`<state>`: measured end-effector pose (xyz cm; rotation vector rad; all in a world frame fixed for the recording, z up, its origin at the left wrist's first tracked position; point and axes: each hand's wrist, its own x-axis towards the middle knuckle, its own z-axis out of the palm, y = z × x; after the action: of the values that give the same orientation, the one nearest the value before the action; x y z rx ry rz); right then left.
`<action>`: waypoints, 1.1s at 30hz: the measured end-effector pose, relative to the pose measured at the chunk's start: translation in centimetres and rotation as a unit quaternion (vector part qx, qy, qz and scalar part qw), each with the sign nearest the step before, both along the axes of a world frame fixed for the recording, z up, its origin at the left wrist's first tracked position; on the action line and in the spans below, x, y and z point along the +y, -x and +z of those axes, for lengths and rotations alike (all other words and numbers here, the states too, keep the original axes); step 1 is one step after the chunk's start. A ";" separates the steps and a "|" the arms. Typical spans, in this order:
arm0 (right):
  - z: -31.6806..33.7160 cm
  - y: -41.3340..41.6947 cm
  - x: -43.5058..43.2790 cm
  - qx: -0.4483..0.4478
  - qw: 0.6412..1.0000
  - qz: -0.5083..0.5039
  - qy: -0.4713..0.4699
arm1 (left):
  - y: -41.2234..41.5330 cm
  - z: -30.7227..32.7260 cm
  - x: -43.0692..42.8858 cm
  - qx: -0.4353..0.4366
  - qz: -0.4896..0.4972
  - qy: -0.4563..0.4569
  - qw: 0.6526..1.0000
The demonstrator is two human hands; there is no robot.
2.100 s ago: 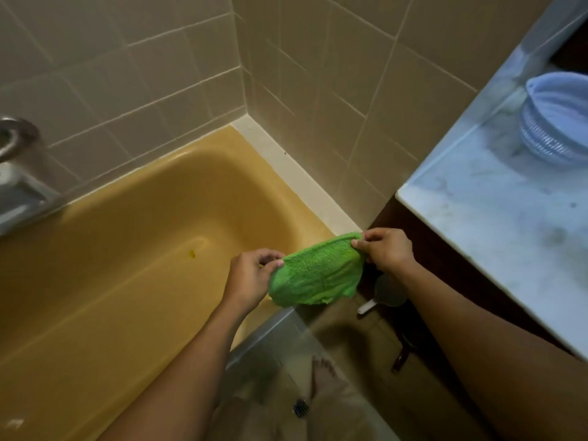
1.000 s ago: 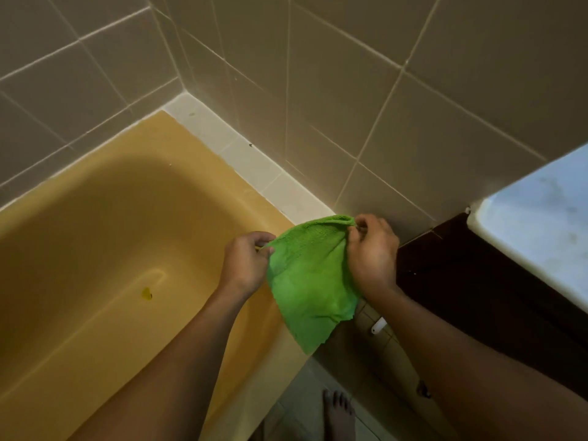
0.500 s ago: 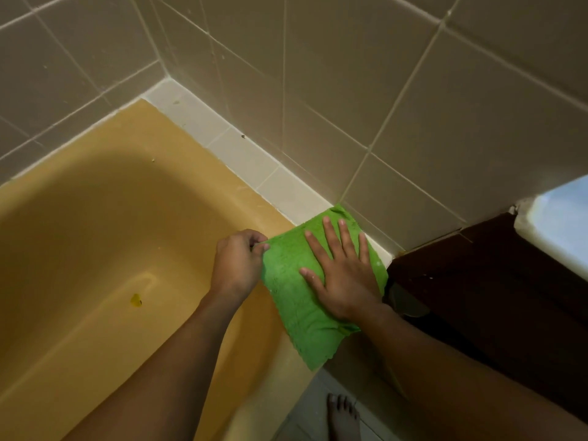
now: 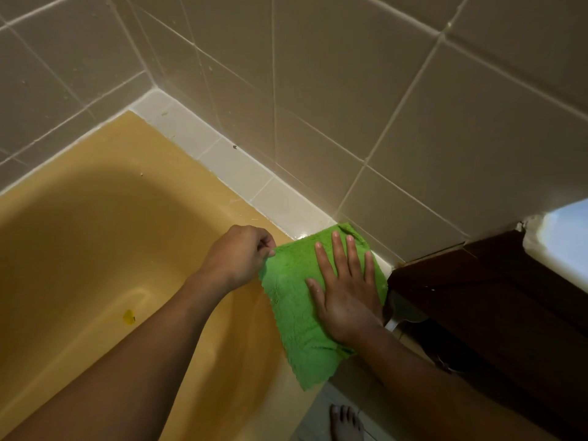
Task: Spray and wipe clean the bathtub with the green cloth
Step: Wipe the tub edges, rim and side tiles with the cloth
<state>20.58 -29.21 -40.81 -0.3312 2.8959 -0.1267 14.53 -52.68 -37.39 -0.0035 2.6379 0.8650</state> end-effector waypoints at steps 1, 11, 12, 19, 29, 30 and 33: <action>0.0 0.0 0.0 0.000 1.000 0.002 0.004 | -0.2 -0.1 -0.1 0.000 0.001 -0.003 1.000; 0.4 0.9 0.0 -0.023 0.998 0.057 -0.006 | -1.7 0.2 -1.7 -0.030 0.020 -0.029 0.999; 0.5 0.9 -0.1 -0.026 0.998 0.057 -0.005 | -1.6 0.4 -1.8 -0.032 0.018 -0.031 0.999; 1.2 0.8 -0.9 -0.036 0.997 0.065 -0.001 | -2.1 0.7 -2.6 -0.026 0.023 -0.044 0.998; 0.8 0.4 -2.7 -0.004 0.999 0.036 -0.007 | -0.5 0.9 -3.9 0.031 0.020 -0.041 0.998; 0.7 1.0 -2.4 -0.002 0.999 0.054 -0.006 | 0.1 0.8 -4.2 0.058 0.032 -0.029 0.997; 0.8 3.4 -1.4 0.001 0.994 0.109 -0.016 | 2.6 0.0 -5.6 0.095 0.036 0.049 0.994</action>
<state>17.17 -30.59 -40.02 -0.6367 2.8368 -0.0443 11.89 -58.27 -37.40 -0.0431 2.8727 0.7924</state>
